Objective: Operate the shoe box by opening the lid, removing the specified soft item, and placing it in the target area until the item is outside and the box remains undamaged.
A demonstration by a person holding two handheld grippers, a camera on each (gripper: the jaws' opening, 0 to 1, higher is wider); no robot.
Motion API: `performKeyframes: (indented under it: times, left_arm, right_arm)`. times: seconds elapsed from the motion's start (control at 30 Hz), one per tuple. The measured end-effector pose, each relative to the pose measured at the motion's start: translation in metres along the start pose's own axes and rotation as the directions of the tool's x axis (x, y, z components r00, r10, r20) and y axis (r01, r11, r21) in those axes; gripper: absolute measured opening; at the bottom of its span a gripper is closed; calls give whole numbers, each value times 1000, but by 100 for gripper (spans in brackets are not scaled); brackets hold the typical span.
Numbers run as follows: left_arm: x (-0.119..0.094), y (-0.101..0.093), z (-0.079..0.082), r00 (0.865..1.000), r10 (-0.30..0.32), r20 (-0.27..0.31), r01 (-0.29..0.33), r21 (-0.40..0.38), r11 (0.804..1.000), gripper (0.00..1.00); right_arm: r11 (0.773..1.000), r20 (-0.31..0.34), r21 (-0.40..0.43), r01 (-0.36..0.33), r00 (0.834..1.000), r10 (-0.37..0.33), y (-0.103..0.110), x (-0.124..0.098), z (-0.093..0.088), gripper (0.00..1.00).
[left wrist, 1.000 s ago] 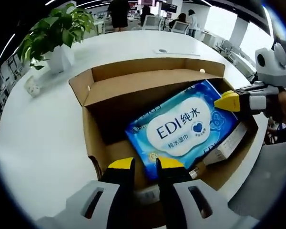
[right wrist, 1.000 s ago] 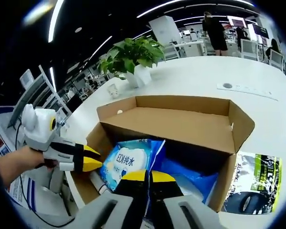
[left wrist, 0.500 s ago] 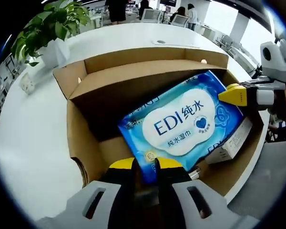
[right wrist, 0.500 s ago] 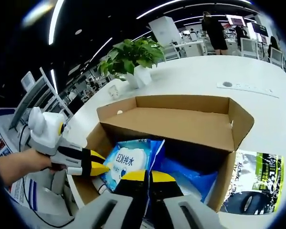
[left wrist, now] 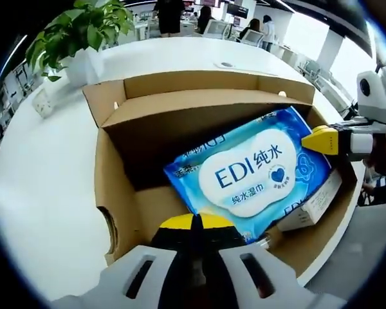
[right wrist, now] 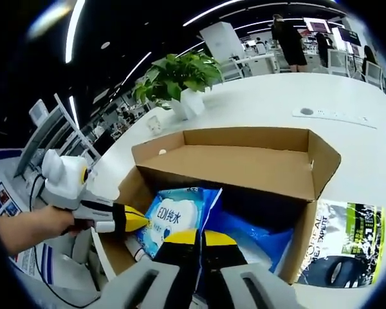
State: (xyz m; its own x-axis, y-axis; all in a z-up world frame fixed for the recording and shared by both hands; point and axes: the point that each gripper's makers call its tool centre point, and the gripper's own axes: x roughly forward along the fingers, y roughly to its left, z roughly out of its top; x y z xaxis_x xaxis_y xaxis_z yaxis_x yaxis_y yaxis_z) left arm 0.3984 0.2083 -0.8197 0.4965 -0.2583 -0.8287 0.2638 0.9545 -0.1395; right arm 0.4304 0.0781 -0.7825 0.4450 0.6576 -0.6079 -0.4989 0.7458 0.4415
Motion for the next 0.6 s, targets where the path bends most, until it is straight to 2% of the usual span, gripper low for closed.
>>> performKeyframes:
  times: [0.37,0.6]
  left_arm:
    - [-24,-8,14,999,-5,47,4,33,999,0]
    - [-34,-15,21,997,-21,79,18,43,999,0]
  right_arm:
    - [1000,5,-3,2,1000,-2,1,-14,1,0]
    - [1000,25,22,-8,1000,7,1,-30,9,0]
